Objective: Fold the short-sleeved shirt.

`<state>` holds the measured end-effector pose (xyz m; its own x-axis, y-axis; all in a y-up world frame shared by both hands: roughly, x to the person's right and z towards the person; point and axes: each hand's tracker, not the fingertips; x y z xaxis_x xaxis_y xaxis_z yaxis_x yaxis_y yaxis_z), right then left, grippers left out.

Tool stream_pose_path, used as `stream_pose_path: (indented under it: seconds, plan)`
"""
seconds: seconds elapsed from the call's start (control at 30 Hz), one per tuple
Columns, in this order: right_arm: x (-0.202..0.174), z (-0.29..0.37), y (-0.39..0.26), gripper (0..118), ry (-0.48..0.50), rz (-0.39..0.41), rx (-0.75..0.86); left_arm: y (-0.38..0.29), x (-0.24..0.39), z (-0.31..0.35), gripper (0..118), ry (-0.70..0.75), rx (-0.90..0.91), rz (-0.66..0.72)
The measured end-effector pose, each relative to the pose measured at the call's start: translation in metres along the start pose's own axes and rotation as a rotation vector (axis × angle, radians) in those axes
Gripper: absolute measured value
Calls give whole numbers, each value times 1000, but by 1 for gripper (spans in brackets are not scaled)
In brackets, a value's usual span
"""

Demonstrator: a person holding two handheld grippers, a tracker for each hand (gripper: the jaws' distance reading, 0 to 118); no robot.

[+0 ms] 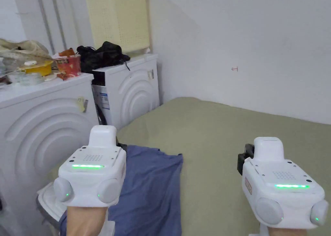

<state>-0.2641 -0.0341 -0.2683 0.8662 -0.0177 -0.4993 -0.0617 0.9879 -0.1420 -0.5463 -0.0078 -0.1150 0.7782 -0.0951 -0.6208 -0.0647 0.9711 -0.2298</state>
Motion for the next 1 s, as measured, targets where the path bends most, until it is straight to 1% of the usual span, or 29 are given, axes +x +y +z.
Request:
stream_pose_path:
  seconds: [0.07, 0.13, 0.2, 0.3, 0.43, 0.6, 0.7, 0.83, 0.9, 0.93, 1.0]
  plan:
    - [-17, -6, -1, 0, 43, 3, -8, -4, -22, 1, 0, 41, -10, 15]
    - [-34, -11, -4, 0, 66, 11, -15, -7, -39, 2, 0, 66, -21, 31]
    - [-45, -14, -6, 0, 97, 23, -20, -9, -51, 3, 0, 94, -29, 39]
    - [-59, -19, -8, 0, 120, 25, -28, -10, -64, 3, 0, 119, -32, 49]
    - [-66, -22, -10, 0, 141, 22, -31, -11, -67, 0, 0, 123, -40, 47]
    - [-61, -28, -11, 0, 125, 26, -46, -10, -57, -17, 0, 77, -62, 42]
    - [-59, -38, -18, 0, 112, 37, -63, -15, -48, -46, 0, 22, -115, 53]
    - [-57, -56, -34, 0, 97, 64, -98, -27, -30, -109, 0, -91, -245, 85]
    - [-54, -67, -45, 0, 99, 63, -123, -39, -17, -151, 0, -164, -344, 104]
    - [-53, -74, -51, 0, 92, 67, -152, -47, -10, -174, 0, -185, -421, 114]
    - [-50, -85, -62, 0, 105, 70, -172, -63, 2, -211, 0, -226, -519, 139]
